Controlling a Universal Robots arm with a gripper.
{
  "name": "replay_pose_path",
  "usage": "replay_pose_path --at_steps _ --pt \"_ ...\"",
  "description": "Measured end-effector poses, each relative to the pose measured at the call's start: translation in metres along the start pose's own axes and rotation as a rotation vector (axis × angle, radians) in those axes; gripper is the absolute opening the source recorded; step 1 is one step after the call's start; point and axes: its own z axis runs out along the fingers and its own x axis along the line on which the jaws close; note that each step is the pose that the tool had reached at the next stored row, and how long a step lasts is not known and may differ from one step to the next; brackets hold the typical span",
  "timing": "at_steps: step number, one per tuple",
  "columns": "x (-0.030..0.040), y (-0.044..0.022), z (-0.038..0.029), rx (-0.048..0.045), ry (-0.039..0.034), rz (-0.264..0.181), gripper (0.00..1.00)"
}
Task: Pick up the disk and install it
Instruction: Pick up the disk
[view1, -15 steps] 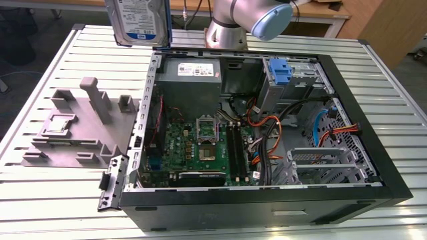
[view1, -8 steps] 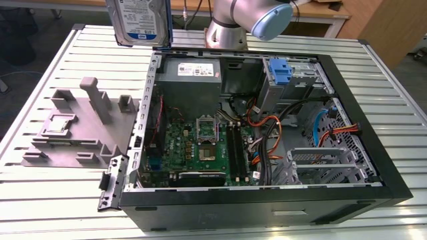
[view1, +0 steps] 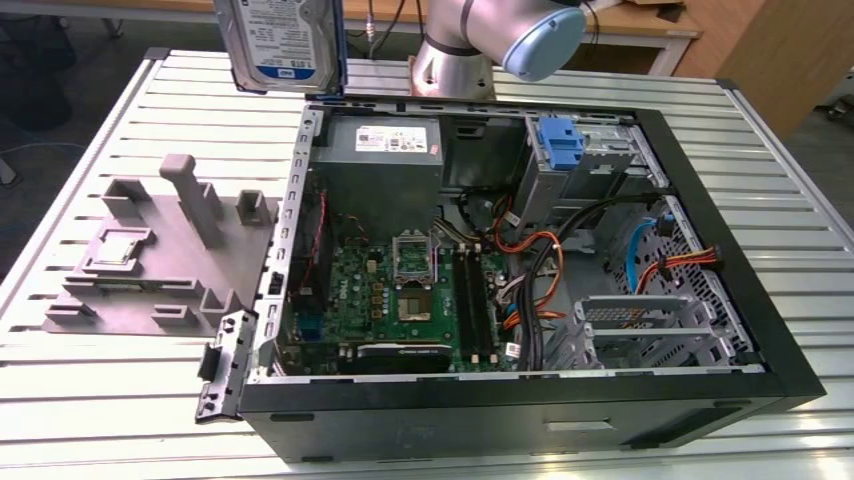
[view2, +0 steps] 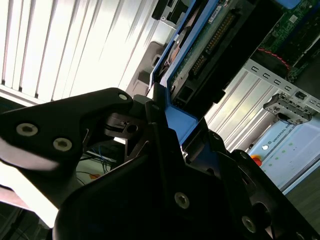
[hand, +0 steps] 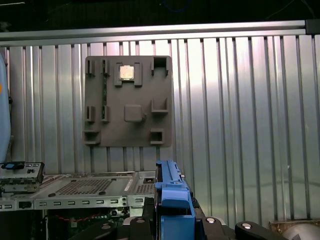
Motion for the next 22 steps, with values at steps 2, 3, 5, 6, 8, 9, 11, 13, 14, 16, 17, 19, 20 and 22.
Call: replay_pose_path --at_steps 2,3,5,6,8,9,11,13,14,16,17,19,20,22 --pt "0.0 -0.0004 0.0 0.0 0.0 0.0 0.36" --pt "0.0 -0.0006 0.0 0.0 0.0 0.0 0.36" --pt "-0.0001 -0.001 0.0 0.0 0.0 0.0 0.36" --pt "-0.0001 -0.0013 0.0 0.0 0.0 0.0 0.36" --pt "-0.0001 -0.0016 0.0 0.0 0.0 0.0 0.36" --pt "-0.0001 -0.0019 -0.0001 -0.0001 0.0 0.0 0.36" --pt "-0.0001 -0.0023 0.0 0.0 0.0 0.0 0.36" --pt "-0.0002 -0.0027 0.0 0.0 0.0 0.0 0.36" --pt "-0.0002 -0.0029 0.0 0.0 0.0 0.0 0.36" --pt "-0.0002 -0.0033 -0.0001 0.0 0.0 0.0 0.36" --pt "-0.0002 -0.0035 -0.0001 0.0 0.0 0.0 0.36" --pt "-0.0002 -0.0039 -0.0001 0.0 0.0 0.0 0.36" --pt "-0.0003 -0.0041 -0.0001 0.0 0.0001 0.0 0.36" --pt "-0.0003 -0.0045 -0.0001 0.0 0.0 0.0 0.36"
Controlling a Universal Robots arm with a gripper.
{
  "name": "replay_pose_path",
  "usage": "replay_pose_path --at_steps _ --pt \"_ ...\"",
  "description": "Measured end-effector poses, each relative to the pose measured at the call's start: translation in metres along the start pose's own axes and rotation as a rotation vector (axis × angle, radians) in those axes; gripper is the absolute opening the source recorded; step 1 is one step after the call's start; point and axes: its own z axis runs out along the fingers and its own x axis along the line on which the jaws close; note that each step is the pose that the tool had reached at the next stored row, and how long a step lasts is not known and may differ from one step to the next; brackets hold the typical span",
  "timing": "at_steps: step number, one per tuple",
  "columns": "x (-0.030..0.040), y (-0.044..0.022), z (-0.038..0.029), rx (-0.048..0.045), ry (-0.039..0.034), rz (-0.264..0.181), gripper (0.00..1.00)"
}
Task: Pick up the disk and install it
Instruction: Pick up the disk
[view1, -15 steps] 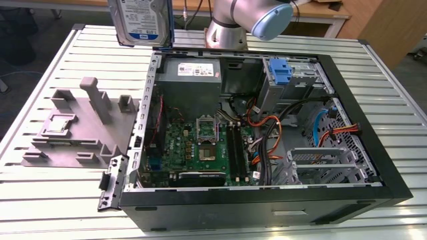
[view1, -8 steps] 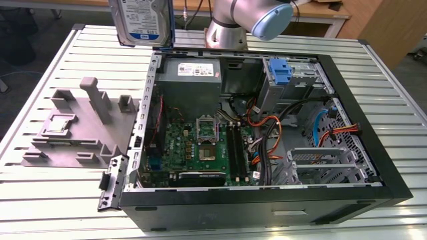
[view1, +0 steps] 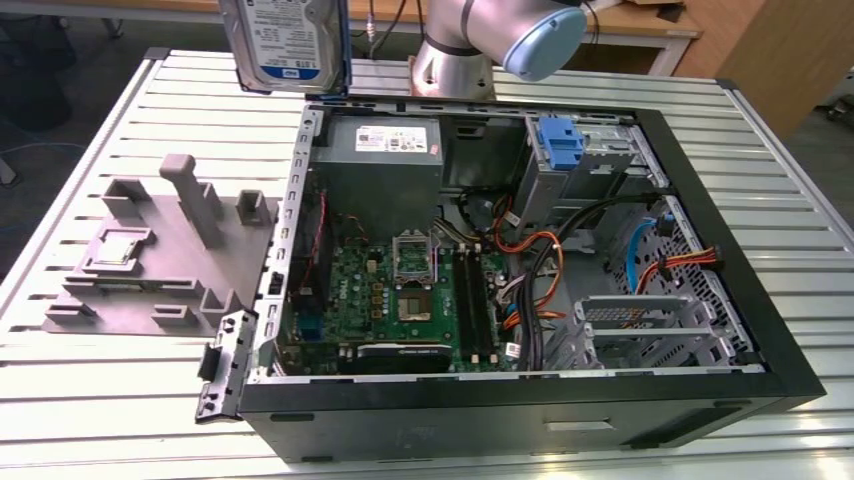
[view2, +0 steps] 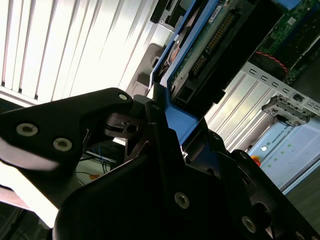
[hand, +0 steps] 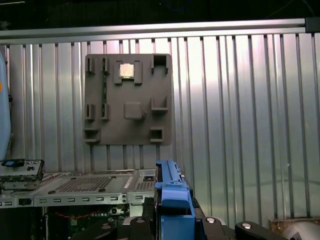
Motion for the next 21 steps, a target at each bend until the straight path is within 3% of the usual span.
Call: replay_pose_path --at_steps 21 --pt "-0.0003 -0.0043 -0.0001 0.0 0.0 0.0 0.36"
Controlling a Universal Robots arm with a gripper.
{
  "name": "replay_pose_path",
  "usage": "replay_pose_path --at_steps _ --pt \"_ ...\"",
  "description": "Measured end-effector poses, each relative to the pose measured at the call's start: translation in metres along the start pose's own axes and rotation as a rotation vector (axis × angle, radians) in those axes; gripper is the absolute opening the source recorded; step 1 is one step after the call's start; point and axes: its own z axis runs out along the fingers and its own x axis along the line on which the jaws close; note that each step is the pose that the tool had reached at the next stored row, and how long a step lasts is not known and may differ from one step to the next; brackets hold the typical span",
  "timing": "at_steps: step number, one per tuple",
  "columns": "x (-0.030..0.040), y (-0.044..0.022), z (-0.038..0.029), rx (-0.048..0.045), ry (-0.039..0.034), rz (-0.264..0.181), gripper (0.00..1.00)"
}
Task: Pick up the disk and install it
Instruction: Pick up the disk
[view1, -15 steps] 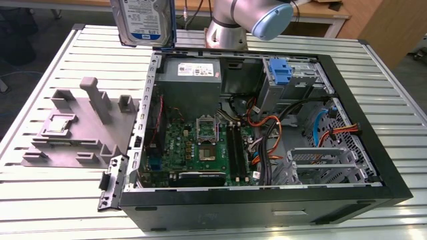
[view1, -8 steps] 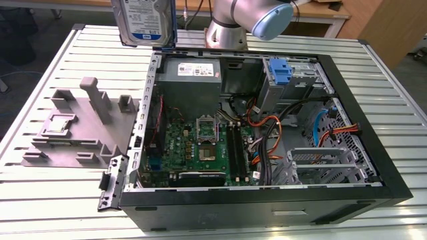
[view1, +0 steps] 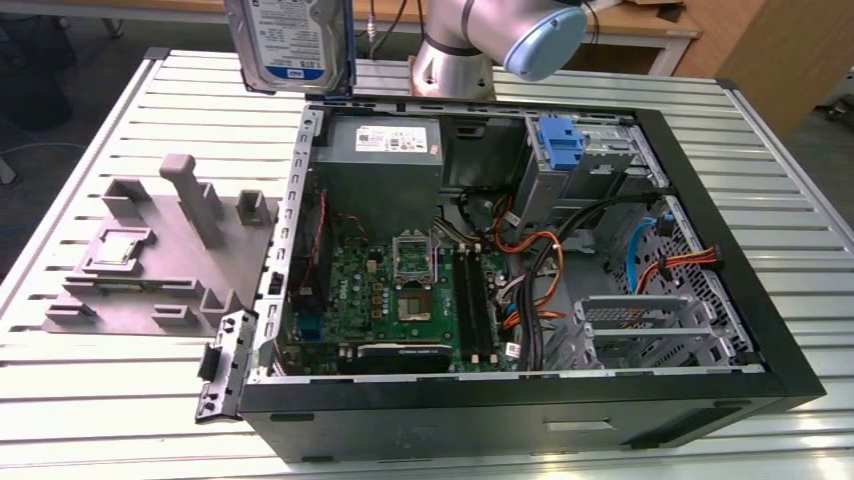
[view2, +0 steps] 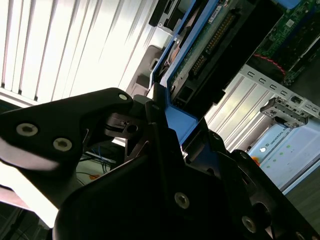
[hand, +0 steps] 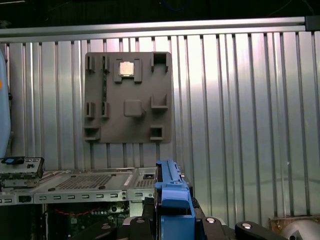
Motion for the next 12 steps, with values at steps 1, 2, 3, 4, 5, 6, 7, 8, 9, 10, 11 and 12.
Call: replay_pose_path --at_steps 1,2,3,4,5,6,7,8,9,10,11,12 --pt "0.0 -0.0002 0.0 0.0 0.0 0.0 0.36" --pt "0.0 -0.0004 0.0 0.0 0.0 0.0 0.36" --pt "0.0 -0.0006 0.0 0.0 0.0 0.0 0.36" --pt "0.0 -0.0008 0.0 0.0 0.0 0.0 0.36" --pt "-0.0001 -0.001 0.0 0.0 0.0 0.0 0.36" --pt "-0.0001 -0.0012 0.0 0.0 0.0 0.0 0.36" --pt "-0.0001 -0.0014 0.0 0.0 0.0 0.0 0.36" --pt "-0.0001 -0.0016 0.0 0.0 0.0 0.0 0.36" --pt "-0.0001 -0.0018 0.0 0.0 -0.0001 0.0 0.36" --pt "-0.0001 -0.002 0.0 0.0001 -0.0001 0.0 0.36" --pt "-0.0001 -0.0022 0.0 0.0 0.0 0.0 0.36" --pt "-0.0001 -0.0025 -0.0001 0.0 0.0 0.0 0.36"
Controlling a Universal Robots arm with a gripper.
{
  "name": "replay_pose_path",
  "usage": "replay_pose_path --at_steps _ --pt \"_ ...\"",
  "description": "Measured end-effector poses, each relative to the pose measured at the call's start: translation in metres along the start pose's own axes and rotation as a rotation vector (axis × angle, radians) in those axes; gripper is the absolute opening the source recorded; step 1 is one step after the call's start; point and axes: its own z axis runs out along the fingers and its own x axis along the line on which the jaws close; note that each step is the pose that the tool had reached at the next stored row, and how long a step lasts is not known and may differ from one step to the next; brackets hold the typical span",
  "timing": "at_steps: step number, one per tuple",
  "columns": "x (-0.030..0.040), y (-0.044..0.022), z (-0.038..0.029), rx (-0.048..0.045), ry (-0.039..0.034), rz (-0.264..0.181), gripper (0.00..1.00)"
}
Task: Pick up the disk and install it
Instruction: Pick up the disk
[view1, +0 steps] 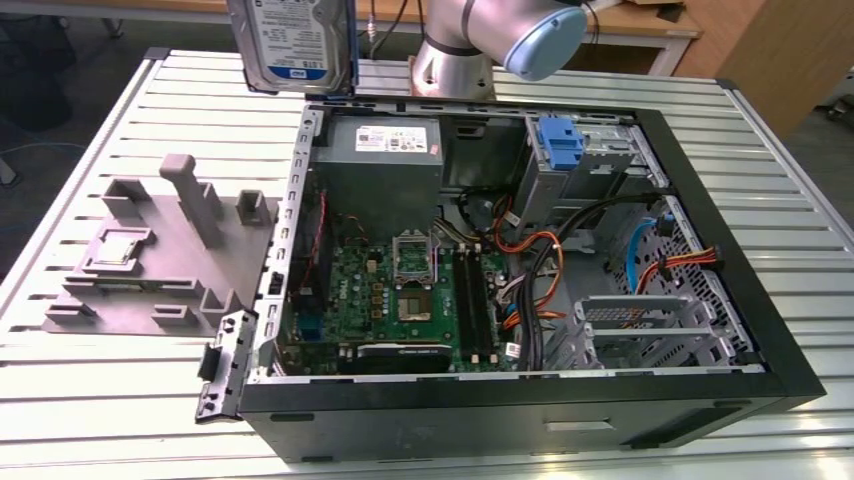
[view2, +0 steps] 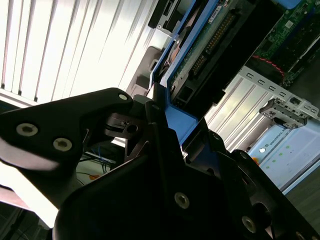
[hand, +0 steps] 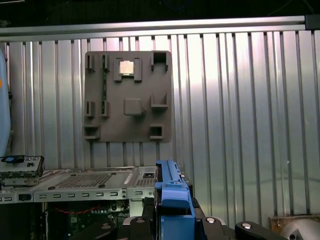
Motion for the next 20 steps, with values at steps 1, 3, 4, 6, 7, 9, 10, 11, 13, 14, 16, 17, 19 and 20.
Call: replay_pose_path --at_steps 1,3,4,6,7,9,10,11,13,14,16,17,19,20 --pt "0.0 -0.0002 0.0 0.0001 0.0 0.0 0.36" --pt "0.0 -0.0006 0.0 0.0001 -0.0001 0.0 0.36" --pt "-0.0001 -0.0008 0.0 0.0001 -0.0001 0.0 0.36" --pt "-0.0001 -0.0012 0.0 0.0001 -0.0001 0.0 0.36" --pt "-0.0001 -0.0014 0.0 0.0 -0.0001 0.0 0.36" --pt "-0.0001 -0.0019 0.0 0.0 0.0 0.0 0.36" --pt "-0.0001 -0.0021 0.0 0.0 0.0 0.0 0.36" --pt "-0.0001 -0.0023 0.0 0.0001 0.0 0.0 0.36" --pt "-0.0002 -0.0027 0.0 0.0 0.0 0.0 0.36" --pt "-0.0002 -0.0029 0.0 0.0001 0.0 0.0 0.36" --pt "-0.0002 -0.0033 0.0 0.0001 -0.0001 0.0 0.36" --pt "-0.0002 -0.0035 0.0 0.0 0.0 0.0 0.36" --pt "-0.0002 -0.0039 0.0 0.0001 -0.0001 0.0 0.36" --pt "-0.0002 -0.0041 0.0 0.0001 -0.0001 0.0 0.36"
